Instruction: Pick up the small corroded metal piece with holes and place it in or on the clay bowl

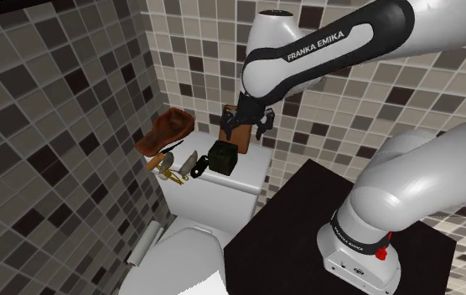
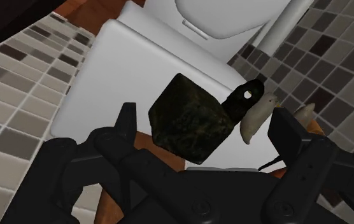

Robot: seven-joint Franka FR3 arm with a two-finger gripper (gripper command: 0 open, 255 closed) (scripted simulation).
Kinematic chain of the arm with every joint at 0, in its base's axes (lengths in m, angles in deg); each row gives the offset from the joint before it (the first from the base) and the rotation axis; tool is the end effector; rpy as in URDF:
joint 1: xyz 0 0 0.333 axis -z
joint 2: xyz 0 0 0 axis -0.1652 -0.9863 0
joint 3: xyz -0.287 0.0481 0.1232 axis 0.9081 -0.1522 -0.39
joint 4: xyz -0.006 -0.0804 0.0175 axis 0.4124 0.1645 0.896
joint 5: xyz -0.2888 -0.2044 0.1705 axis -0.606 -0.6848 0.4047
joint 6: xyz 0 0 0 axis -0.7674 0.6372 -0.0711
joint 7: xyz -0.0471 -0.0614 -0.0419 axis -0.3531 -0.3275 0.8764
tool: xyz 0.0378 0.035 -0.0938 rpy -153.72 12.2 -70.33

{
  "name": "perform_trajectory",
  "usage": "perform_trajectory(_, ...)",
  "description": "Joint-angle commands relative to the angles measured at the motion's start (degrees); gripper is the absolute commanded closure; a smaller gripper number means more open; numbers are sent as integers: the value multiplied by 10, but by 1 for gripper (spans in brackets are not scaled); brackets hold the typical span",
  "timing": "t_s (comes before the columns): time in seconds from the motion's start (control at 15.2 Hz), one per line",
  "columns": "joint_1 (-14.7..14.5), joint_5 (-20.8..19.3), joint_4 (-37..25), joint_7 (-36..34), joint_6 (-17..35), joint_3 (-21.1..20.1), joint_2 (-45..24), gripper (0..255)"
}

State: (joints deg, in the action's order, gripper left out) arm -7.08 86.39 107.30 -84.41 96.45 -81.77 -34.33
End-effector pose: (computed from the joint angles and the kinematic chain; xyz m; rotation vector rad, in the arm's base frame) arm 0.3532 0.0170 0.3788 -2.8582 0.9017 -0.1211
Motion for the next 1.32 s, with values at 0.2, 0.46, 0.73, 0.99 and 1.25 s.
perform_trajectory(0.2, -28, 83, 12, -16, 168, 3, -121, 0)
perform_trajectory(0.46, -85, 211, -12, 28, 288, 25, -239, 0)
perform_trajectory(0.73, -139, 475, -84, 194, 362, 35, -363, 0)
perform_trajectory(0.99, -99, 747, -192, 398, 395, -24, -481, 0)
perform_trajectory(1.25, -91, 928, -285, 543, 400, -27, -566, 0)
